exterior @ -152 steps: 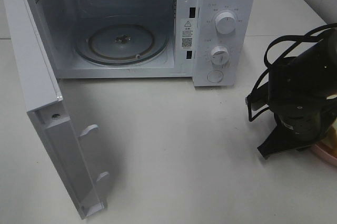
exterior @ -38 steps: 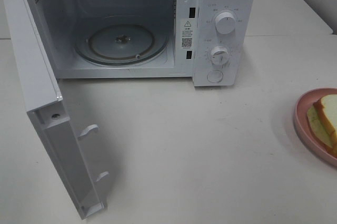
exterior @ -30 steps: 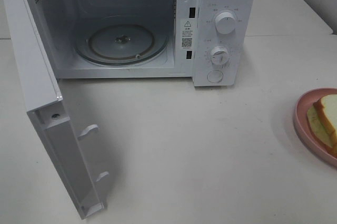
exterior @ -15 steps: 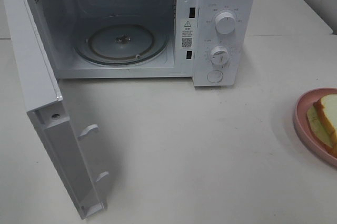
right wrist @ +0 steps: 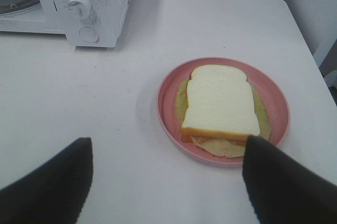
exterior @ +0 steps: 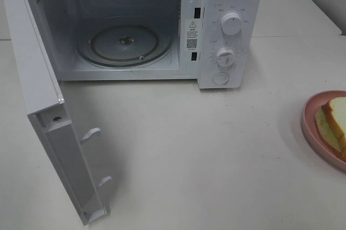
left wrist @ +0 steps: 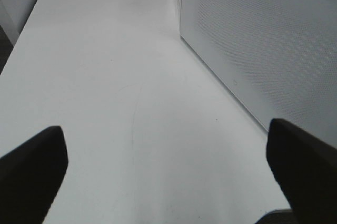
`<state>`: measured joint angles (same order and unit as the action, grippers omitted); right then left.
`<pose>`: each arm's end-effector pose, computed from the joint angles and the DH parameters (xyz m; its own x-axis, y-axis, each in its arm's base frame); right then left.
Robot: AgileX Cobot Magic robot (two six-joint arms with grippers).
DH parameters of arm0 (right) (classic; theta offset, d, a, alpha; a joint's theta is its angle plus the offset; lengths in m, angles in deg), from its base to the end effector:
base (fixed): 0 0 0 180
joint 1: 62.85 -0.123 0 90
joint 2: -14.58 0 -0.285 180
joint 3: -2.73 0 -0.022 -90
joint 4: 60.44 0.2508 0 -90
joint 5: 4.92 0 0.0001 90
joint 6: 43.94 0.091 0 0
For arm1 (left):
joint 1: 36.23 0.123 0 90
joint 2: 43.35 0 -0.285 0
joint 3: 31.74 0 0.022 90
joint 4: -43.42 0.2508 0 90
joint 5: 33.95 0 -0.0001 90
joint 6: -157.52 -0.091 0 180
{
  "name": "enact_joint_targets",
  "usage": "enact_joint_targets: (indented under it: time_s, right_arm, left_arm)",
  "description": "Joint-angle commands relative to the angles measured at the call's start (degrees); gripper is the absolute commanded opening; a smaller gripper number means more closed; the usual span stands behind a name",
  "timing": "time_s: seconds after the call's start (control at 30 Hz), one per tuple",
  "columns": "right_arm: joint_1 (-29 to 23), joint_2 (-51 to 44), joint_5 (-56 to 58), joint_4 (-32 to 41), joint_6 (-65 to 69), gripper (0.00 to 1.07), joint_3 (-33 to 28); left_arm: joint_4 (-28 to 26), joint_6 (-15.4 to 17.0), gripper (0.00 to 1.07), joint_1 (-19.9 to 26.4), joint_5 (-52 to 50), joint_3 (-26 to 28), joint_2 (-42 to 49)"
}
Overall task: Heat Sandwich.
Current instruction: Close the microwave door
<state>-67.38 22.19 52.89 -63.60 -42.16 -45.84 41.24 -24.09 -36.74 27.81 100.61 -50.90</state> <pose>-0.0030 -0.0045 0.2816 -0.4047 -0.0304 -0.9139 -0.0357 0.9992 -0.0174 -0.0081 -0.0030 0.2803 -0.4527 0.0141 -0.8916 0.0433 0.9990 -0.0062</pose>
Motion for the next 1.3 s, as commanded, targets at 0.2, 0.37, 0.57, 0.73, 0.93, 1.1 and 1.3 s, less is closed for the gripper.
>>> enact_joint_targets:
  time_s: [0.2, 0.37, 0.57, 0.73, 0.93, 1.1, 1.3]
  right_arm:
    - [0.46, -1.49, -0.63, 0.29, -0.46, 0.75, -0.11]
    - [0.46, -1.49, -0.63, 0.29, -0.46, 0.75, -0.11]
    - [0.46, -1.49, -0.63, 0.29, -0.52, 0.75, -0.11]
    - [0.46, -1.49, -0.63, 0.29, -0.52, 0.75, -0.11]
    - [0.46, -1.49, -0.63, 0.29, -0.52, 0.75, -0.11]
    - [0.46, -1.49, -0.63, 0.29, -0.52, 0.75, -0.11]
    - [0.46, -1.49, -0.63, 0.29, -0.52, 0.75, -0.11]
  left_arm:
    - [-0.29, 0.29, 0.98, -0.23, -0.86, 0.11, -0.23]
    - [-0.23, 0.23, 0.98, -0.23, -2.06, 1.09, -4.47]
    - [-0.74, 0.23, 0.84, -0.23, -8.88, 1.66, -12.83]
    - [-0.74, 0.23, 0.61, -0.23, -15.13, 0.57, -18.22]
    - [-0.74, 0.17, 0.33, -0.23, -22.46, -1.26, -24.52]
    - [-0.74, 0.29, 0.06, -0.23, -28.59, -2.01, -31.57]
    - [-0.74, 0.29, 0.00, -0.23, -44.81, -6.25, -39.82]
